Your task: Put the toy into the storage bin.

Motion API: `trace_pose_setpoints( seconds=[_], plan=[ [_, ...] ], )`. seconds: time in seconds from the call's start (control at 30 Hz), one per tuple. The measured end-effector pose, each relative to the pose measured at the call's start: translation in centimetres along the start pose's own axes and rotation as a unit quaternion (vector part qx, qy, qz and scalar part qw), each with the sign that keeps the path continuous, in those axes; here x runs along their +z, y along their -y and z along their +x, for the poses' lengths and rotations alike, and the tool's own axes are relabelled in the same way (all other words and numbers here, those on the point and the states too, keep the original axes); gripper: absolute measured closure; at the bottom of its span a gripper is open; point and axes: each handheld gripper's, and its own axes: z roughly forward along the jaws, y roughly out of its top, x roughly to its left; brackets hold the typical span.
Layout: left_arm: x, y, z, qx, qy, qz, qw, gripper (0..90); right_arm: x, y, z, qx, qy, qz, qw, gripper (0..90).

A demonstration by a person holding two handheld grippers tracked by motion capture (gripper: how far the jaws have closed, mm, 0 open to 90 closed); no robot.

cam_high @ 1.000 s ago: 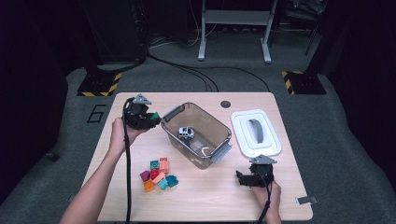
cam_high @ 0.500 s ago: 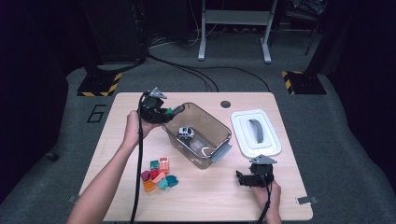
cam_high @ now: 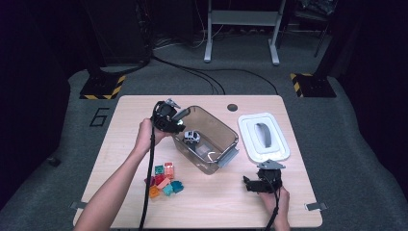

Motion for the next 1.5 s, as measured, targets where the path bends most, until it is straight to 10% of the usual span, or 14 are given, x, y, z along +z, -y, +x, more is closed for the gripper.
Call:
trace_pose_setpoints(
  seconds=[0.43,0.77,0.97,1.5],
  plan=[
    [-0.4,0.6,-0.1,-0.002,0.005,0.009,1.0000,56.4,0.0,0.0,0.0,0.000,0.001,0.000,1.0000,8.3],
    [-4.3,2.3,-1.0,0.008,-0.008,-0.033,0.9994,32.8,0.0,0.0,0.0,0.000,0.000,0.000,1.0000,8.3],
    [-6.3,5.1,-0.9,-0.001,-0.029,-0.048,0.9985,15.7,0.0,0.0,0.0,0.000,0.001,0.000,1.0000,8.3],
    [-6.0,14.1,-0.6,-0.041,-0.032,-0.032,0.9981,13.4,0.0,0.0,0.0,0.000,0.001,0.000,1.0000,8.3]
  ],
)
